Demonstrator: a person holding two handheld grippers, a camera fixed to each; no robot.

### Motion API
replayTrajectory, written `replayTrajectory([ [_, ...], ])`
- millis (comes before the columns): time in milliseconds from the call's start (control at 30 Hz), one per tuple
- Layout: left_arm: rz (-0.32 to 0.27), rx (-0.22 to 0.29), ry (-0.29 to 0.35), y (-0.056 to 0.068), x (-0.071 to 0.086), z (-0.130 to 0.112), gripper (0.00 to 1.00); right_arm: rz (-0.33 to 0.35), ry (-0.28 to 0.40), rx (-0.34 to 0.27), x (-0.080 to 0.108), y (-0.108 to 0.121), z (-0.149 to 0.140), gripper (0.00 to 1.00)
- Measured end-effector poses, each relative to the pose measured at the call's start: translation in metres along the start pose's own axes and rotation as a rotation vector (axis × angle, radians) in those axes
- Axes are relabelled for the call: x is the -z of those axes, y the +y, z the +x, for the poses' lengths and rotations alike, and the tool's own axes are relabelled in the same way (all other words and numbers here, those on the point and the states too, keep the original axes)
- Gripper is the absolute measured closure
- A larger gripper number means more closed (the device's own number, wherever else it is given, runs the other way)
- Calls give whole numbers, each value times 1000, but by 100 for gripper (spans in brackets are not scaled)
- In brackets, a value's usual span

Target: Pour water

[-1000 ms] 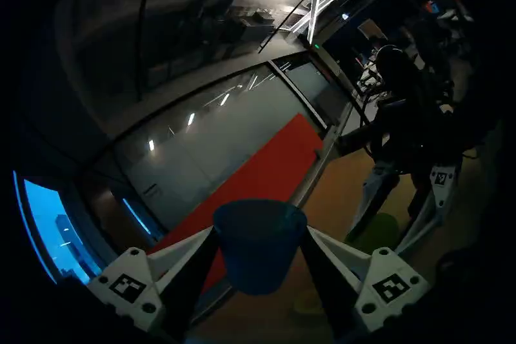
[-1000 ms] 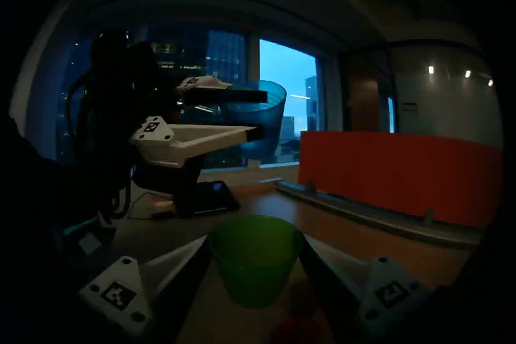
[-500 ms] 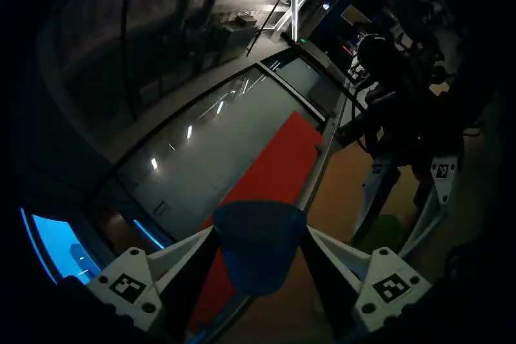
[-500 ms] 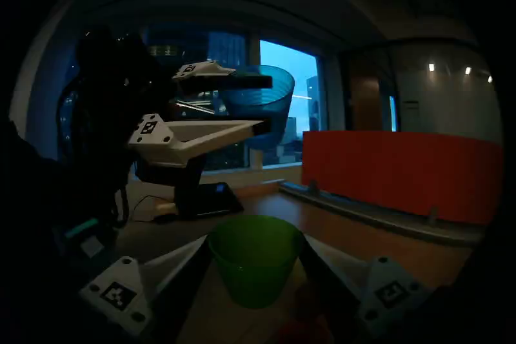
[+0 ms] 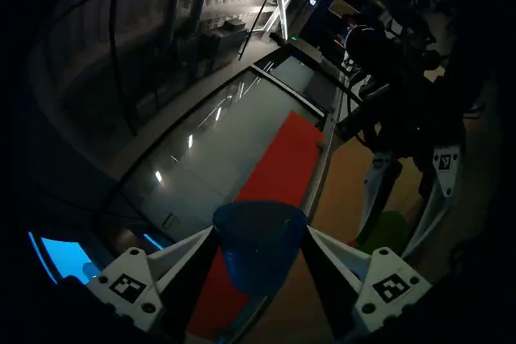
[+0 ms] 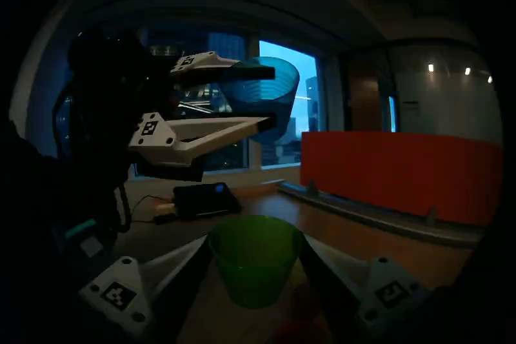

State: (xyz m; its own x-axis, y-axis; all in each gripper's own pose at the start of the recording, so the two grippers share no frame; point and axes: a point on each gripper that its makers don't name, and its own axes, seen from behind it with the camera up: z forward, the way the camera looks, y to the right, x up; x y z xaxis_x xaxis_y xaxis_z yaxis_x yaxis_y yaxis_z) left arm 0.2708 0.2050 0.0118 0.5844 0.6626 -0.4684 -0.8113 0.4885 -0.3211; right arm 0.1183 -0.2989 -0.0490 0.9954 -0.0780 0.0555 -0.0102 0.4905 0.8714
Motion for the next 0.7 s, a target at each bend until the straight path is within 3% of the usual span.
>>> replayTrajectory([
  [700, 18, -102, 6, -2, -2, 9, 15, -1, -5, 7, 3, 2, -1, 8],
])
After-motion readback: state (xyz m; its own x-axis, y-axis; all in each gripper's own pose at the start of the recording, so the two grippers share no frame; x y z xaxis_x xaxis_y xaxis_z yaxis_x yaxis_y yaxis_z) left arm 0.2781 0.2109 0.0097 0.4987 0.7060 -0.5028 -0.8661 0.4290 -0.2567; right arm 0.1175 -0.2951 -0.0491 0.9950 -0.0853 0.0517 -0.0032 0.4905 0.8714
